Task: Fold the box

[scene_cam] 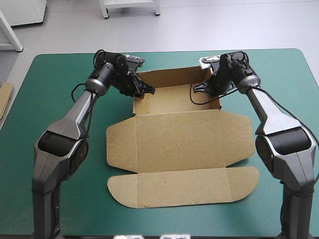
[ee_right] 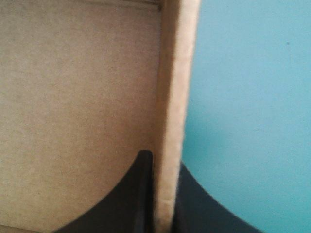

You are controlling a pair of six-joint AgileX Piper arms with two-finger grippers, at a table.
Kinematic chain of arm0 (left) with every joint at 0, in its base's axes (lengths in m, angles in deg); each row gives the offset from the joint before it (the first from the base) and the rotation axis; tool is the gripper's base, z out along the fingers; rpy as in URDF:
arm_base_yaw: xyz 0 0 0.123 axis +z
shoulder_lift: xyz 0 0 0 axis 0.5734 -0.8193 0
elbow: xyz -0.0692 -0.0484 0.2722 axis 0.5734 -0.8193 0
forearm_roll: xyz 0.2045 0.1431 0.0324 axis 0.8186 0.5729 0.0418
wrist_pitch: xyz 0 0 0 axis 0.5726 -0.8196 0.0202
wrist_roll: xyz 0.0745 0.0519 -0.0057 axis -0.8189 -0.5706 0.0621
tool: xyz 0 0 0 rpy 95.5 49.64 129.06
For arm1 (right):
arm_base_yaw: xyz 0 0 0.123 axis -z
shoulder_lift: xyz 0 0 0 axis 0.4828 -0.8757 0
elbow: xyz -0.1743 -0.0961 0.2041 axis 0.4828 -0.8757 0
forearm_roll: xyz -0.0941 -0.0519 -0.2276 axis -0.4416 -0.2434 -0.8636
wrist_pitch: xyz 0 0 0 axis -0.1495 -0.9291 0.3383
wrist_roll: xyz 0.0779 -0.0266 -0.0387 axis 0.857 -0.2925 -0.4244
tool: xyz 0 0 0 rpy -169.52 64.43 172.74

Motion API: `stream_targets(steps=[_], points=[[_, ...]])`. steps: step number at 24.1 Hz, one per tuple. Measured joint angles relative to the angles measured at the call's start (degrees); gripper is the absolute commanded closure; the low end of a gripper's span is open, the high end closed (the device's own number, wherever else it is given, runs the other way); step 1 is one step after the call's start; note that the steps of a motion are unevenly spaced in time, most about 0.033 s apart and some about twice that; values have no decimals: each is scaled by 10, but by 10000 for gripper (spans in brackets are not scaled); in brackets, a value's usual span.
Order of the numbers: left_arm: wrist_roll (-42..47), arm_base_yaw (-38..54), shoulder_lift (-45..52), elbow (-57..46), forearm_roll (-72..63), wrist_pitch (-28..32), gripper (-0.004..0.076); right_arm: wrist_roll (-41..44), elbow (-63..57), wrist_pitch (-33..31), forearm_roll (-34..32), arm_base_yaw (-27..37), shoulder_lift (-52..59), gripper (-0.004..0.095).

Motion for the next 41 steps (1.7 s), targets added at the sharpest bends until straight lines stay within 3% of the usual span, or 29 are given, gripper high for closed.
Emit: stream_targets(steps=[7, 10, 18, 22, 24, 30, 32, 36, 41], points=[[-2, -3, 8, 28, -1, -11, 216, -5, 50, -19, 2, -5, 6, 376], [-3, -3, 25, 32, 11, -10, 216, -4, 55, -17, 2, -4, 15, 258], [-12, -3, 102, 33, 34, -20, 277, -5, 56, -45, -16, 2, 36, 261], [-20, -3, 184, 31, 38, -20, 280, -5, 56, -61, -20, 2, 77, 292], [-21, -3, 270, 4, 39, -20, 280, -6, 56, -68, -25, 2, 104, 302], [-18, -3, 577, -238, 72, -20, 280, -16, 52, -68, -21, 2, 185, 304], [-13, -3, 711, -364, 86, -11, 279, -22, 52, -68, -21, 2, 207, 302], [-10, -3, 907, -538, 89, 13, 281, -26, 51, -68, -25, 2, 192, 302], [-2, -3, 1011, -655, 86, 31, 281, -26, 51, -54, -30, 2, 146, 302]])
